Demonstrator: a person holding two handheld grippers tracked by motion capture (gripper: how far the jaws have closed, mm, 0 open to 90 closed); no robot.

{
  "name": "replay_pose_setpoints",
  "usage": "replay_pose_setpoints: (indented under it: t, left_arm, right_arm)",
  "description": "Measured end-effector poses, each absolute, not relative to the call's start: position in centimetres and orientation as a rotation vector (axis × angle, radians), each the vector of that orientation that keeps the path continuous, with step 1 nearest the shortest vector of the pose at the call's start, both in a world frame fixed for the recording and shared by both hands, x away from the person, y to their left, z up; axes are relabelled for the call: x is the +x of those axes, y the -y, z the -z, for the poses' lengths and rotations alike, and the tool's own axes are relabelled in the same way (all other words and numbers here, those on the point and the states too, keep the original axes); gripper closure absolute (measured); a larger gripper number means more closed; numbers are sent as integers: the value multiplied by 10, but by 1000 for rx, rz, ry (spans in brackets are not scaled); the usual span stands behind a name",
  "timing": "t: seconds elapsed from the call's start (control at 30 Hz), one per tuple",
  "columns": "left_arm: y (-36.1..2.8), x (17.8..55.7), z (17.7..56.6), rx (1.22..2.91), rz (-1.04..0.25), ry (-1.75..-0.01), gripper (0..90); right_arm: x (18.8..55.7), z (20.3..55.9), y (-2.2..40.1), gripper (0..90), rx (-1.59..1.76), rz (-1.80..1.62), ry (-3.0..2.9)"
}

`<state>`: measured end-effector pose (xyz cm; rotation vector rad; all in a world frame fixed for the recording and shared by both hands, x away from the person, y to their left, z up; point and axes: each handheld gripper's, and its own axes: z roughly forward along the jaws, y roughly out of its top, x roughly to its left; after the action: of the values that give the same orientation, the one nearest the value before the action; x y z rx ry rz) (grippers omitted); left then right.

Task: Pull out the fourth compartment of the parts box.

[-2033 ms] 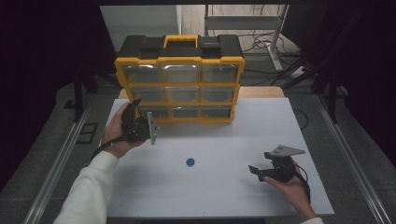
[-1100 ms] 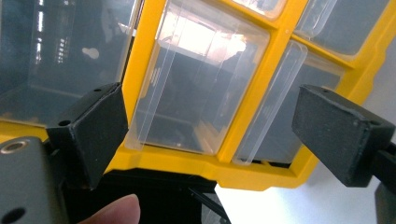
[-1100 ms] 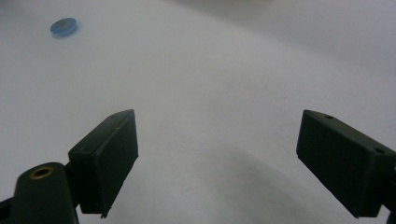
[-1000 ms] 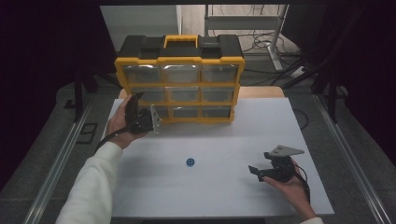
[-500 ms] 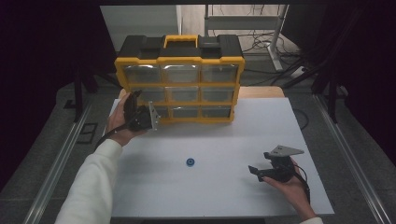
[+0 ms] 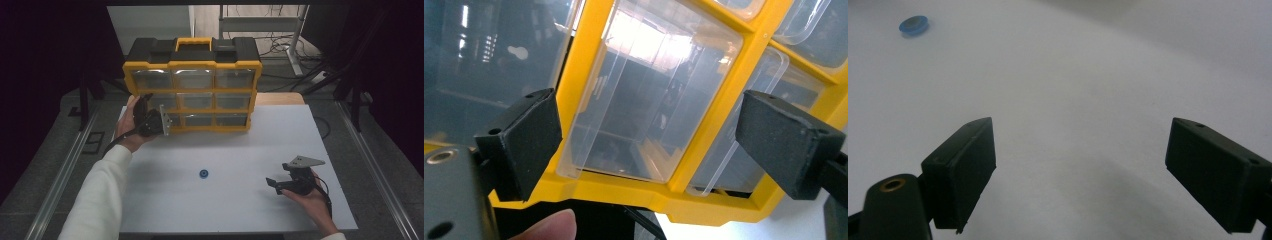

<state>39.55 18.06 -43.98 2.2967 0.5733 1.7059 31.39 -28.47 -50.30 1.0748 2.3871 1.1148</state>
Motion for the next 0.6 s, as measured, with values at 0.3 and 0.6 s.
replay_pose_setpoints:
  t: [0.3,0.6]
  left_arm:
    - [-180,400,440,2290,-1733,-552,139]
    - [-178,405,438,2264,-1786,-515,210]
  right_arm:
    - [314,503,285,131,1075,-1110,-2386]
    - [314,503,285,132,1075,-1114,-2385]
